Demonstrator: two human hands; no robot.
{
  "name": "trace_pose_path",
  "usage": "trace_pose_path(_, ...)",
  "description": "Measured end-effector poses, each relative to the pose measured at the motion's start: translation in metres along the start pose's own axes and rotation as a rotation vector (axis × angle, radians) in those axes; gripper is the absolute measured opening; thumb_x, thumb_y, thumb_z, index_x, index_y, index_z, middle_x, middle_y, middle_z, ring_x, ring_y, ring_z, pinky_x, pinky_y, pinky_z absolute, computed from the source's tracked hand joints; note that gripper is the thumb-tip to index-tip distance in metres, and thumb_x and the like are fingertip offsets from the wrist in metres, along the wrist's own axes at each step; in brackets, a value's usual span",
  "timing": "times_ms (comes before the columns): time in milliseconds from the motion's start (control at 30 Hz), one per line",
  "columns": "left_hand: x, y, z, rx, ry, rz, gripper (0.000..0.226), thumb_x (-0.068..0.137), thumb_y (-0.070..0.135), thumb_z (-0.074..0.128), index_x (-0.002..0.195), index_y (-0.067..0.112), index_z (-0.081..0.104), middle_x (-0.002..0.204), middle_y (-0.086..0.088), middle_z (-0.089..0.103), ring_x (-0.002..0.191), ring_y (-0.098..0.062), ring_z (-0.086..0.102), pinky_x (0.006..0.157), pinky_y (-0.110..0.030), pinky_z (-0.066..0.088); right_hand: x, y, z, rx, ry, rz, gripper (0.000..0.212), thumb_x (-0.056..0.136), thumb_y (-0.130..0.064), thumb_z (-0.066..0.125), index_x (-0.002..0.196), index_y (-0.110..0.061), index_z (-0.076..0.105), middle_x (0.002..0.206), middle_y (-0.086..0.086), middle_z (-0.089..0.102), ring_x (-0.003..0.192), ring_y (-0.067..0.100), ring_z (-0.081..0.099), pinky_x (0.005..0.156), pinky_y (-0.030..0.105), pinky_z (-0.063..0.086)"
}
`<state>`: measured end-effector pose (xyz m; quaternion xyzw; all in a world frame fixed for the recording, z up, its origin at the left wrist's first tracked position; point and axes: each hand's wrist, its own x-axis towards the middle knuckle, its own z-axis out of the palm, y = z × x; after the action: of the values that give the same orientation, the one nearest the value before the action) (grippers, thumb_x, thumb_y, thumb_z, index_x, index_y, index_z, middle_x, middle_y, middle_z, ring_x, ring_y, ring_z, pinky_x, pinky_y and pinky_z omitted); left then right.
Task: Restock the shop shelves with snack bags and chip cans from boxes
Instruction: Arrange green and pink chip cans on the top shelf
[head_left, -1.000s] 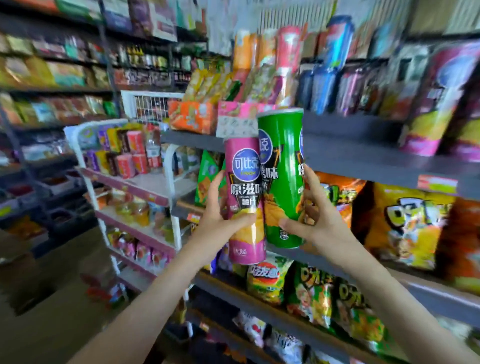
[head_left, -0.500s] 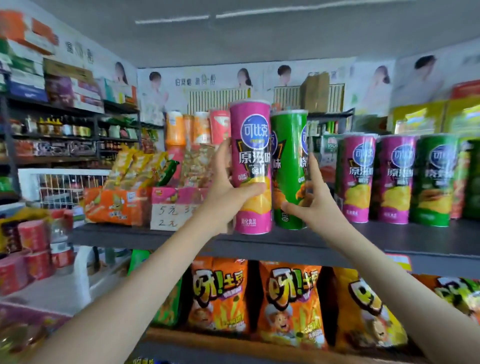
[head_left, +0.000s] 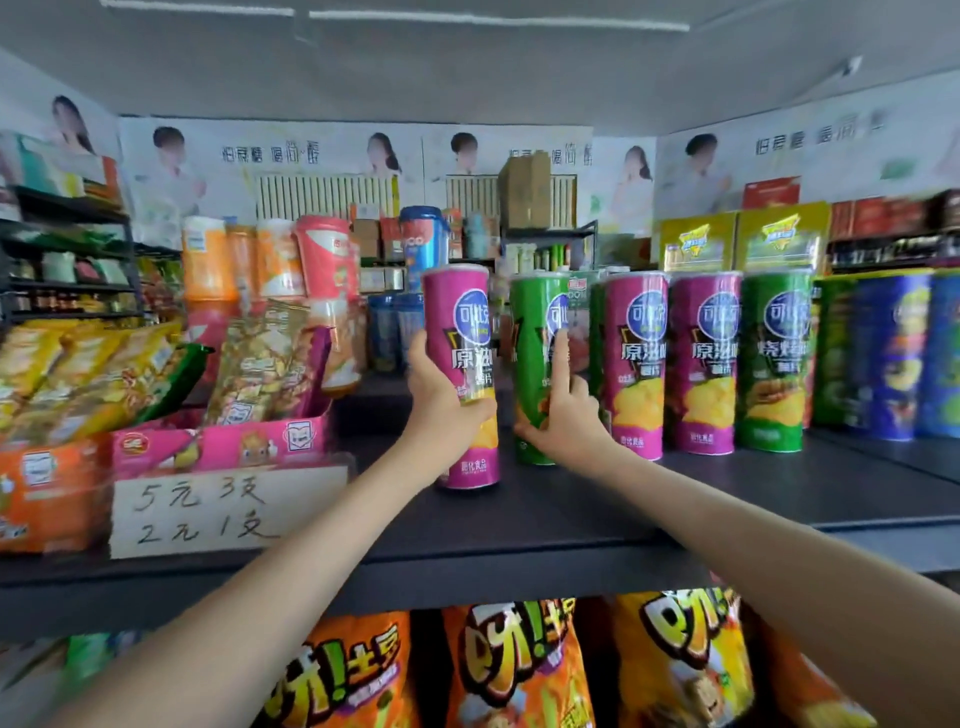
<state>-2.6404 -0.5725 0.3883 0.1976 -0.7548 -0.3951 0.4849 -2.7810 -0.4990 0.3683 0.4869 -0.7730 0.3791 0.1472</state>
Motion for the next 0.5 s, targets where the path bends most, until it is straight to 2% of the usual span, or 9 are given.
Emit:
trace_pose_path(67, 0.0, -0.001, 0.003, 0.028, 0.001, -0.022, 0.1, 0.081, -0.002, 0.069, 0.149, 0.025, 0.0, 0.144, -0.01, 0.026, 0.125, -0.022, 0.04, 0.108, -0.047, 0.04, 0.005, 0.004, 0.003, 0.016, -0.011, 0.004, 0.12, 0.084, -0.024, 0.072, 0.133, -0.036, -0.037, 0.126, 0.03, 0.042, 0.111, 0.043, 0.049, 0.1, 0.047, 0.038)
trace_pose_path(133, 0.0, -0.001, 0.006, 0.069, 0.022, -0.022, 0.101, 0.081, 0.0, 0.069, 0.149, 0.024, -0.001, 0.144, -0.012, 0.024, 0.126, -0.025, 0.039, 0.109, -0.047, 0.039, 0.01, 0.007, 0.004, 0.104, -0.041, 0.028, 0.125, 0.082, -0.016, 0.073, 0.134, -0.041, -0.038, 0.123, 0.029, 0.042, 0.099, 0.037, 0.054, 0.09, 0.042, 0.044)
trace_pose_path(233, -0.001, -0.002, 0.009, 0.122, 0.018, -0.022, 0.103, 0.082, 0.002, 0.071, 0.15, 0.026, -0.003, 0.146, -0.012, 0.022, 0.127, -0.025, 0.04, 0.109, -0.046, 0.039, 0.011, 0.013, 0.001, 0.234, -0.101, 0.045, 0.127, 0.079, -0.006, 0.071, 0.138, -0.045, -0.034, 0.127, 0.021, 0.035, 0.081, 0.024, 0.051, 0.072, 0.029, 0.042)
trace_pose_path(300, -0.001, -0.005, 0.008, 0.131, 0.003, -0.036, 0.104, 0.083, 0.004, 0.07, 0.15, 0.029, -0.005, 0.147, -0.011, 0.025, 0.125, -0.024, 0.044, 0.107, -0.046, 0.041, 0.011, 0.018, 0.0, 0.248, -0.113, 0.034, 0.128, 0.078, -0.006, 0.072, 0.136, -0.048, -0.035, 0.125, 0.019, 0.034, 0.086, 0.026, 0.05, 0.077, 0.031, 0.042)
trace_pose_path(400, -0.003, -0.009, 0.004, 0.172, 0.004, -0.043, 0.103, 0.086, 0.01, 0.069, 0.15, 0.033, -0.008, 0.141, -0.01, 0.039, 0.117, -0.023, 0.051, 0.099, -0.041, 0.045, 0.009, 0.02, 0.006, 0.173, -0.039, 0.003, 0.134, 0.075, -0.017, 0.078, 0.125, -0.058, -0.04, 0.119, 0.018, 0.039, 0.098, 0.035, 0.052, 0.094, 0.044, 0.045)
trace_pose_path(500, -0.007, -0.012, 0.002, 0.229, 0.01, -0.056, 0.102, 0.09, 0.018, 0.067, 0.15, 0.036, -0.014, 0.134, -0.01, 0.047, 0.109, -0.022, 0.054, 0.09, -0.035, 0.043, 0.007, 0.013, 0.01, 0.092, 0.0, 0.011, 0.131, 0.076, -0.026, 0.08, 0.127, -0.053, -0.038, 0.127, 0.018, 0.037, 0.112, 0.042, 0.048, 0.102, 0.048, 0.038)
